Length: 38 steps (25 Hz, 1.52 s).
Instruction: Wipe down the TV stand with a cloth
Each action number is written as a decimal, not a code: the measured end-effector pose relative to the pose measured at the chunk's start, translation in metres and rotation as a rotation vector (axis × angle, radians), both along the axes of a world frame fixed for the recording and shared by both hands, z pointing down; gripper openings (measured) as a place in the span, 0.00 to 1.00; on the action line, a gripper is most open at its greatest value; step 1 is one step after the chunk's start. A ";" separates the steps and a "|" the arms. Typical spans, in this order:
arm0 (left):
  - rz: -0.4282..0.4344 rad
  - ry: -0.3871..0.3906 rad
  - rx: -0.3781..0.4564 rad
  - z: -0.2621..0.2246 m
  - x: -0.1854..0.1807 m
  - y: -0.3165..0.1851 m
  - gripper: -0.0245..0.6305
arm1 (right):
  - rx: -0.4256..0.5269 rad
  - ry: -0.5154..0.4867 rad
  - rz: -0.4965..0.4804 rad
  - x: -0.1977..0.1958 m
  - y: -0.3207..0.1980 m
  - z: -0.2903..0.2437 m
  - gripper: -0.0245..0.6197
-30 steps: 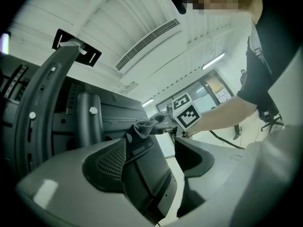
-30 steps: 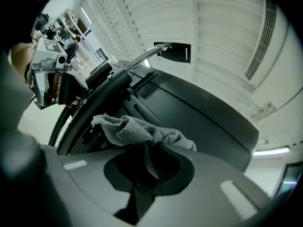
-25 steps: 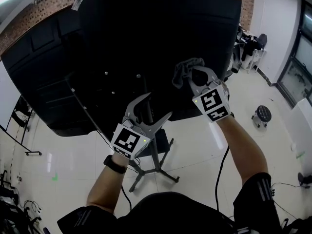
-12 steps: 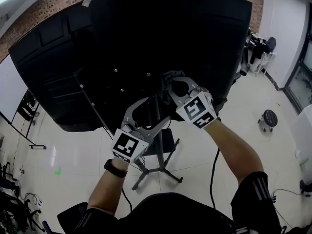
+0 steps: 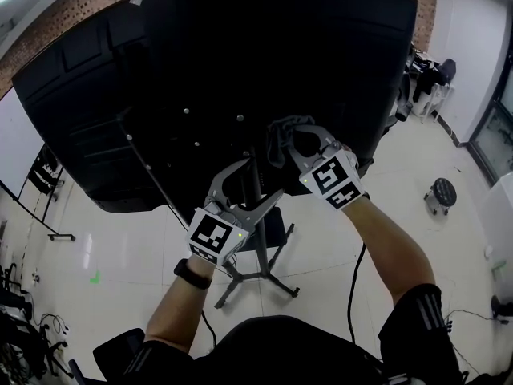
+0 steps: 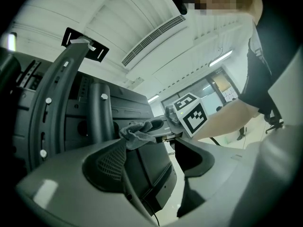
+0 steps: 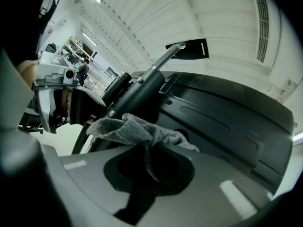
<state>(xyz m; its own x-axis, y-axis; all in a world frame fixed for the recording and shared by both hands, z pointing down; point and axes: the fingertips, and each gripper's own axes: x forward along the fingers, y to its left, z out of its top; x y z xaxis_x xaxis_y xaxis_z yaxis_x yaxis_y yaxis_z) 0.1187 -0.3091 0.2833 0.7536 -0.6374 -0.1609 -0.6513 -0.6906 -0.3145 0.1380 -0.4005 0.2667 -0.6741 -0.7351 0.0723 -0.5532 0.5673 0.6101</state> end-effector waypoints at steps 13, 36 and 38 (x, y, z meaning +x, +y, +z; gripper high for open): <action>0.052 -0.012 -0.016 0.004 0.038 0.002 0.56 | -0.017 -0.015 0.149 0.081 -0.013 0.010 0.09; -0.061 -0.007 0.071 -0.025 -0.035 0.042 0.56 | 0.142 -0.125 -0.072 -0.009 0.070 -0.064 0.09; -0.074 -0.011 0.080 -0.028 -0.051 0.046 0.56 | 0.164 -0.118 -0.099 -0.029 0.083 -0.072 0.09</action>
